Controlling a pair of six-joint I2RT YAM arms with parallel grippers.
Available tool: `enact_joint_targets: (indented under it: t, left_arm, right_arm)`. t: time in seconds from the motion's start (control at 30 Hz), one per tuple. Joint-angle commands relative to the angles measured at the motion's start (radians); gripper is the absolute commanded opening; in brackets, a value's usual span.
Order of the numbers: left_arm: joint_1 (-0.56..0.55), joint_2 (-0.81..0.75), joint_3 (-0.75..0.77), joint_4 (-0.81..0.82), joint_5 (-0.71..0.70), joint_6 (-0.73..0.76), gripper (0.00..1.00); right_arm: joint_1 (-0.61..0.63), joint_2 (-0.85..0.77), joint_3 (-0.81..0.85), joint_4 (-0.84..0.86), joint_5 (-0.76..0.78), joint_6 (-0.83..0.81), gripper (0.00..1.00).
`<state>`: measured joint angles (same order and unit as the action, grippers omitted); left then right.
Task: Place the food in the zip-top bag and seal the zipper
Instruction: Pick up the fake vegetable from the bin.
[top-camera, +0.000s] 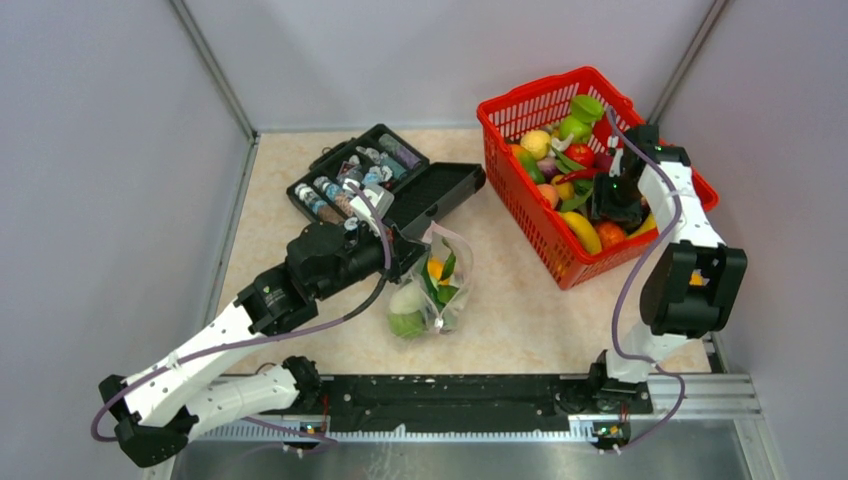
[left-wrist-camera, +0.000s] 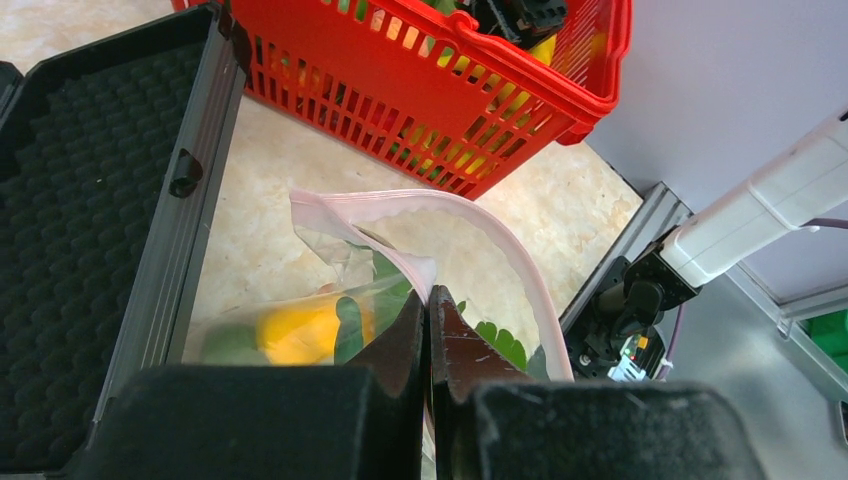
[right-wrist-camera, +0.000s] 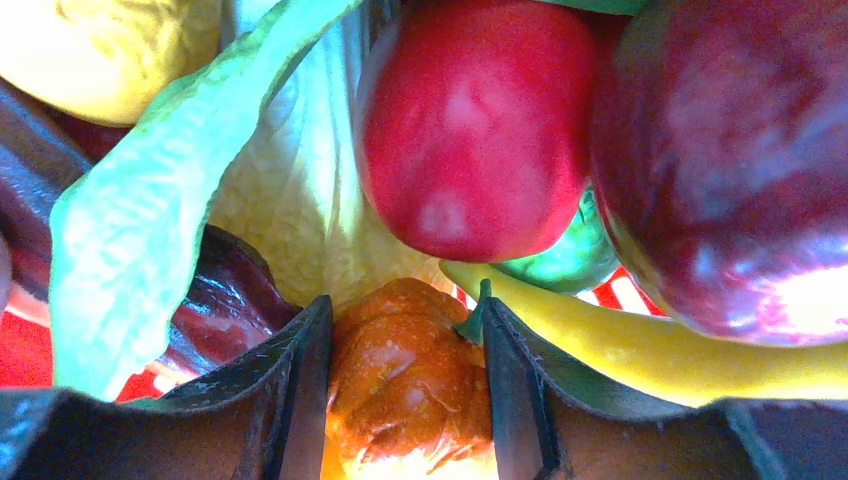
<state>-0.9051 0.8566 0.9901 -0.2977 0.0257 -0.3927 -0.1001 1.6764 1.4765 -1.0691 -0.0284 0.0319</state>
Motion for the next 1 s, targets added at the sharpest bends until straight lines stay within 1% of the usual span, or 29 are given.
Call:
enact_joint_targets:
  t: [0.0,0.07,0.2,0.43,0.6,0.7,0.97]
  left_arm:
    - [-0.002,-0.033,-0.004,0.036,-0.049,0.011,0.0]
    - [-0.002,-0.034,-0.004,0.034,-0.051,0.008,0.0]
    - [-0.002,-0.035,-0.004,0.033,-0.051,-0.003,0.0]
    - [-0.002,-0.028,-0.001,0.03,-0.053,-0.015,0.0]
    - [-0.002,-0.015,0.004,0.026,-0.048,-0.027,0.0]
    - [-0.002,-0.011,0.008,0.025,-0.048,-0.031,0.0]
    - [-0.002,0.0,0.009,0.026,-0.045,-0.05,0.0]
  right_arm:
    - [0.023,-0.111,0.042,0.032,-0.096,0.05,0.17]
    - [0.023,-0.142,0.038,0.071,-0.1,0.065,0.14]
    - [0.023,-0.215,0.015,0.168,-0.064,0.096,0.14]
    - [0.023,-0.406,-0.147,0.438,-0.045,0.159,0.14]
    - [0.023,-0.591,-0.321,0.701,-0.163,0.23,0.14]
    - [0.023,-0.671,-0.391,0.822,-0.228,0.292,0.14]
    - [0.023,-0.701,-0.382,0.873,-0.395,0.359,0.12]
